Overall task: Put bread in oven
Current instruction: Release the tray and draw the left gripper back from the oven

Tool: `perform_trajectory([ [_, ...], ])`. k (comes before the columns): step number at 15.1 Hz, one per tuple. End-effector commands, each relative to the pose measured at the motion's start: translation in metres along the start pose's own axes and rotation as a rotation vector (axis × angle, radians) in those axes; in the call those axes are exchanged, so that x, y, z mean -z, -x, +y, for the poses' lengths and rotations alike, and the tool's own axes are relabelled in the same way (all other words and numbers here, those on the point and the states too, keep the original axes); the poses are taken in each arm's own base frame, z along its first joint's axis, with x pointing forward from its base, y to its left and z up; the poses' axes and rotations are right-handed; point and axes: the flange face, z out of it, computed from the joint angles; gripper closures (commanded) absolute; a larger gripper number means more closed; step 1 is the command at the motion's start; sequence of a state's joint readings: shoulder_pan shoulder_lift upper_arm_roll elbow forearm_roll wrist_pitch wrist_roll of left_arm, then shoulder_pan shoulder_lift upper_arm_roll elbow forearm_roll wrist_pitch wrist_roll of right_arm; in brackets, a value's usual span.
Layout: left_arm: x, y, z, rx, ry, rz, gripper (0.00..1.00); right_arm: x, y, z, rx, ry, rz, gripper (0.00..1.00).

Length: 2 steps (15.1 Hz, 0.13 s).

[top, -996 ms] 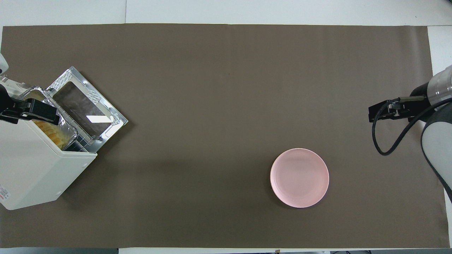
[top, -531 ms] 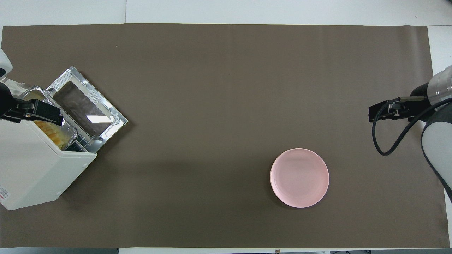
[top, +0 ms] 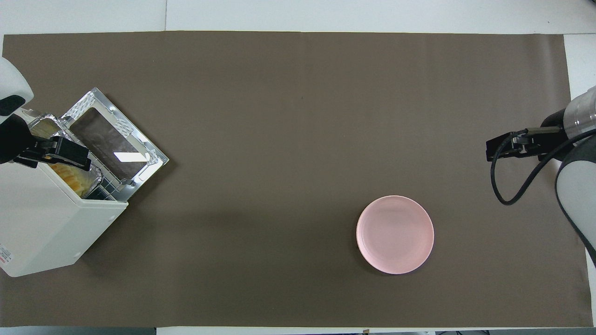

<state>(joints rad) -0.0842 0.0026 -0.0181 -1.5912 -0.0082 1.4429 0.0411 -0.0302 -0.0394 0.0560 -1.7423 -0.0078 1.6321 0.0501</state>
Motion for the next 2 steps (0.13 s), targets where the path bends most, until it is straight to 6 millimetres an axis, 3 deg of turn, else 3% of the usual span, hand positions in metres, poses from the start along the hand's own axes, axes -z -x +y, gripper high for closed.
perform_trajectory([
  [1, 0.0001, 0.0033, -0.0017, 0.004, 0.002, 0.014, 0.00, -0.0002, 0.0044, 0.0044, 0.019, 0.014, 0.004, 0.00],
  [2, 0.0001, 0.0033, -0.0017, 0.005, 0.002, 0.014, 0.00, -0.0002, 0.0044, 0.0044, 0.019, 0.014, 0.004, 0.00],
])
